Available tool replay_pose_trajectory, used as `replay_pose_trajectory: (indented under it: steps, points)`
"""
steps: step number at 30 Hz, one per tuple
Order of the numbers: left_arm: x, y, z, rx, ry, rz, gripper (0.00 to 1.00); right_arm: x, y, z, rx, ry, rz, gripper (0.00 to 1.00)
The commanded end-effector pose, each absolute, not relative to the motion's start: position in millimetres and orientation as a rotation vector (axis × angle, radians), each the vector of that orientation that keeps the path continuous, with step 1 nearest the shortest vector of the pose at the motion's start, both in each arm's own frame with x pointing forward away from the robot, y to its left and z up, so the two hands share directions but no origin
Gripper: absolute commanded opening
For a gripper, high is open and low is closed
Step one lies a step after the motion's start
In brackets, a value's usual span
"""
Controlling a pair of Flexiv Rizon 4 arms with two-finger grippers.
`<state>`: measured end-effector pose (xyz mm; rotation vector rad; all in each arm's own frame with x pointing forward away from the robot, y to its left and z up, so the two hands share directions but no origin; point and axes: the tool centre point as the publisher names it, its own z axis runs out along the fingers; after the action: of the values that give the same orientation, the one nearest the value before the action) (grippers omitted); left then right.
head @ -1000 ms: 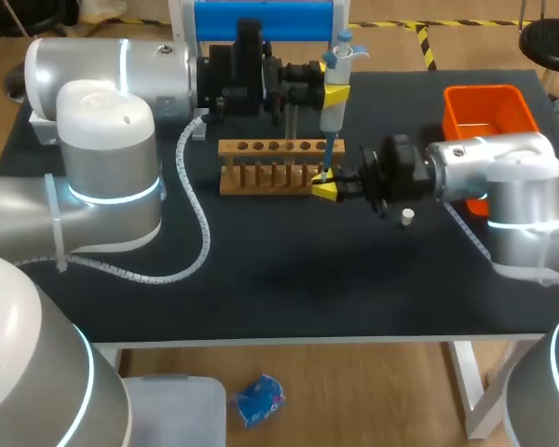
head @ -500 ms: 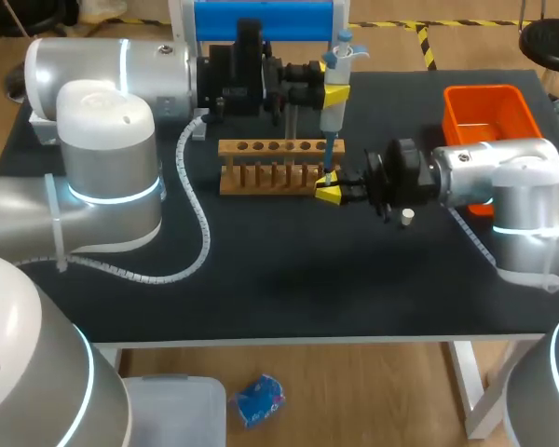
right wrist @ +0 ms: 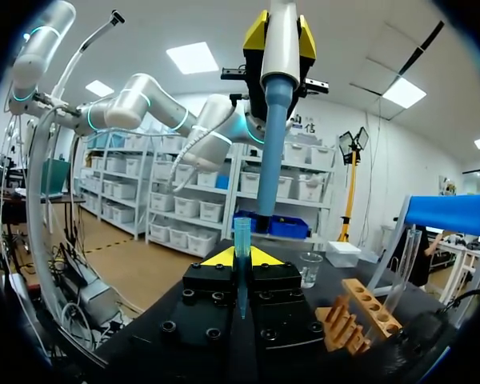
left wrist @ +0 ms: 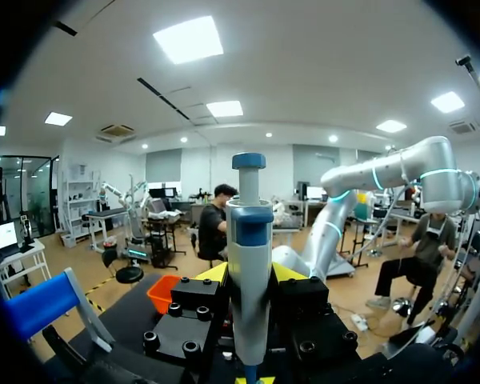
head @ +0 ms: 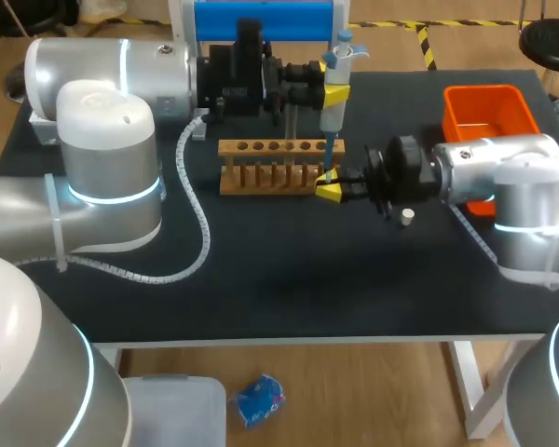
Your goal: Invert the test tube, pick up the pipette, mount the tip to pipette, aspirate from beaker and dispense into the tube, eject the tip, return the pipette, and cap with the stopper.
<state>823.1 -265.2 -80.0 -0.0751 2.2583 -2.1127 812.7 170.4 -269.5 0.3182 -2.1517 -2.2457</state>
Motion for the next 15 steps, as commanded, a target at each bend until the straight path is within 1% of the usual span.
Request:
replay_pose_trajectory:
  steps: [1, 15]
  points:
    - [824, -265, -80, -0.072, 2.255, -2.117, 0.00, 812, 169, -268, 0.318, -2.156, -2.238, 0.00]
    - [824, -265, -80, -0.072, 2.255, -2.117, 0.00, 819, 173, -281, 0.274, -2.141, -2.228, 0.00]
